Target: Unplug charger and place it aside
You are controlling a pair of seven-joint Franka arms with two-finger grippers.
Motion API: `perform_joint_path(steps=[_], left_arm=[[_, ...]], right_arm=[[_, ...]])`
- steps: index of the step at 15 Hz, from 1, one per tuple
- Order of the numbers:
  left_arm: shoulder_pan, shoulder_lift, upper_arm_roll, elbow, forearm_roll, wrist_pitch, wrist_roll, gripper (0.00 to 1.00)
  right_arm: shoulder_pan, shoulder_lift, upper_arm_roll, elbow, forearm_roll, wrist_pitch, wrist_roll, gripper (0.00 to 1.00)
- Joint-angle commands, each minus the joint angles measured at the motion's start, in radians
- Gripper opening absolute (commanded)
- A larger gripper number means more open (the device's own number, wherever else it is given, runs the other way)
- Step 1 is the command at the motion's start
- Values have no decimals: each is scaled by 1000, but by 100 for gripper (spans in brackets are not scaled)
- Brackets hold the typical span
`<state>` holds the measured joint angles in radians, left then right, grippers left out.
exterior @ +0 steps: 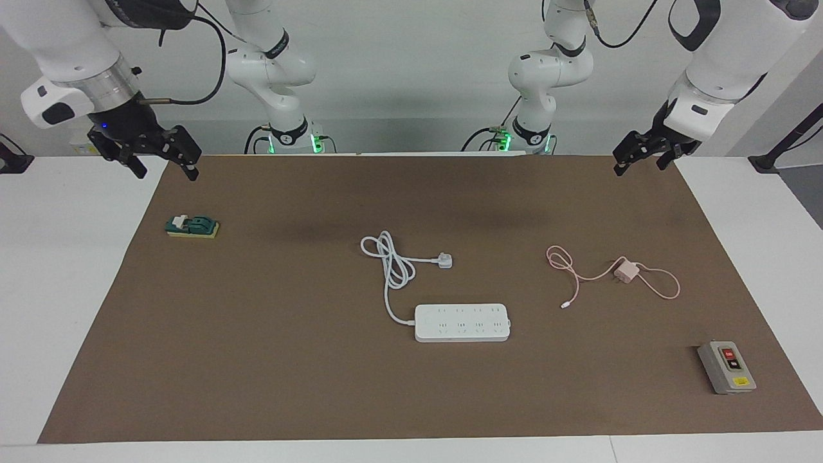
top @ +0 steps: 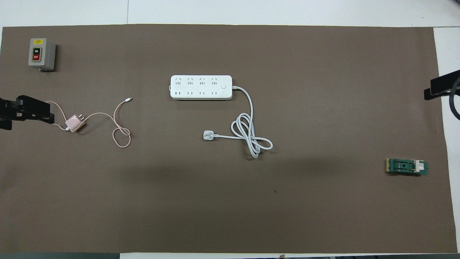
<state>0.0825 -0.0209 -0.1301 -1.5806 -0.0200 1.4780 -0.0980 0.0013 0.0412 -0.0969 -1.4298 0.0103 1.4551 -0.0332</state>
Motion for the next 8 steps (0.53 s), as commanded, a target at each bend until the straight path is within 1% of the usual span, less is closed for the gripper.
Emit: perform_joint_path(steps=[1, 3, 4, 5, 6, 8], left_arm=[[-52, 10, 55, 24, -5, -13, 37, 100], [-76, 25, 78, 40, -3, -33, 60, 100], [-78, 32, 83, 63, -3, -45, 60, 100], [-79, 36, 83, 70, -3, -53, 61, 100], [-87, 33, 84, 70, -4, -54, 60, 100], [-92, 29, 84, 65, -3, -48, 64, 100]], right_arm=[[-35, -104, 22, -153, -33, 24, -68, 100], [-58, -110, 25, -167, -39, 37, -73, 100], [-81, -104, 46, -161, -39, 60, -76, 100], [-101, -98, 72, -149, -38, 70, -74, 100], [-109, -87, 81, -123, -30, 74, -68, 100], [-109, -77, 82, -98, -24, 54, -68, 100]])
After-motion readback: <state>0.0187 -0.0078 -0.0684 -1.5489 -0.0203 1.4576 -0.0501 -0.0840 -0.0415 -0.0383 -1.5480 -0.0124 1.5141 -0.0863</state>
